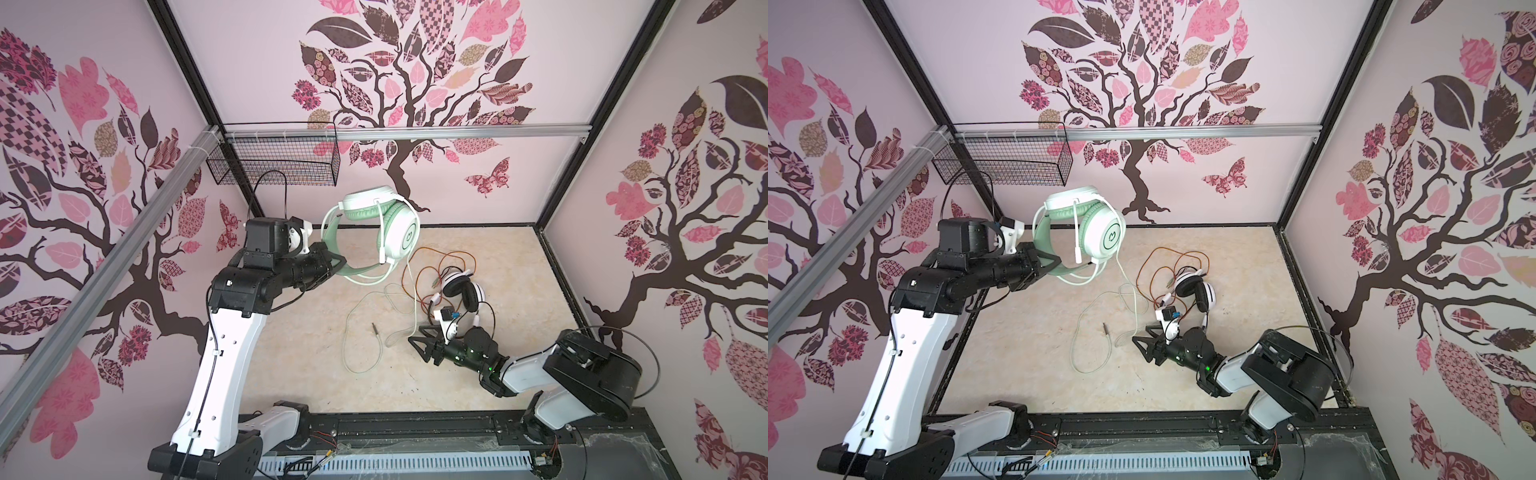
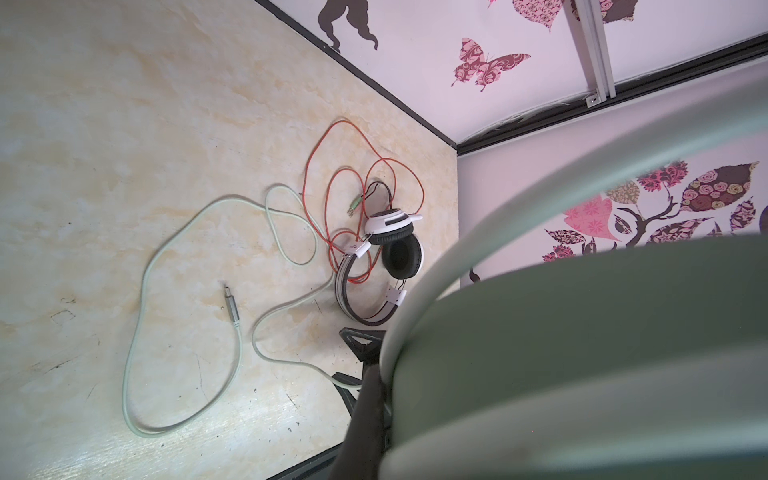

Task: Wrap the headphones

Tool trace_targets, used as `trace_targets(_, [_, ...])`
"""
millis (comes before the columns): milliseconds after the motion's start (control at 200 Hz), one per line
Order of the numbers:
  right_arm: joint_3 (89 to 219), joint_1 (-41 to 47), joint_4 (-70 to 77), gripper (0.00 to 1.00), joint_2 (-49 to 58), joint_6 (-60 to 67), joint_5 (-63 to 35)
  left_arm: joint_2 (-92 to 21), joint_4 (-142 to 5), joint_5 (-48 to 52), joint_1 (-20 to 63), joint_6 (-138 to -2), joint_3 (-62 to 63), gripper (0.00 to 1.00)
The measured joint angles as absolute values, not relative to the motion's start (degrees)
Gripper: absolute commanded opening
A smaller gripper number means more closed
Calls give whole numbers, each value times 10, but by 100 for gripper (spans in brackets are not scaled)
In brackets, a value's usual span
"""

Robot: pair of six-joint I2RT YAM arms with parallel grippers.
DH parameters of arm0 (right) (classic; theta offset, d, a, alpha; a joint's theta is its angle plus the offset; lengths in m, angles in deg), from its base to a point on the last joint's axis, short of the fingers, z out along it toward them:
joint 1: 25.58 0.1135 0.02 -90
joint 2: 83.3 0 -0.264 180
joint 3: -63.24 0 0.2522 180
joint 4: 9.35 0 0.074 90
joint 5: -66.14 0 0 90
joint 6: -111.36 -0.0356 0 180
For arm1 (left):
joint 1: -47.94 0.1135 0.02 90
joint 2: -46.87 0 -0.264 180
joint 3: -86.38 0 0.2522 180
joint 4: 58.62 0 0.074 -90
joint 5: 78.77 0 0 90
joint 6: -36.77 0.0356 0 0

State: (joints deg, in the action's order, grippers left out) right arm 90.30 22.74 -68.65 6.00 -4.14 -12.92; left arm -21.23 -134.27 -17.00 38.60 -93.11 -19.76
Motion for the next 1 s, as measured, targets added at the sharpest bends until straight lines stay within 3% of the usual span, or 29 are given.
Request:
trace_targets(455, [920,248,-764,67,108,-28,-117,-231,-1342,-187,395,-929,-200,0])
trace_targets(780, [962,250,-786,57,157,-30,-112,-233,-1342,-194,397,-929,-200,0])
trace_targets(870, [975,250,-798,52,176,-34,-111,-233,-1341,-196,397,-929,-200,0])
trace_targets(1000, [984,251,-817,28,201,-44,-107,-233,-1339,-198,397,-929,-200,0])
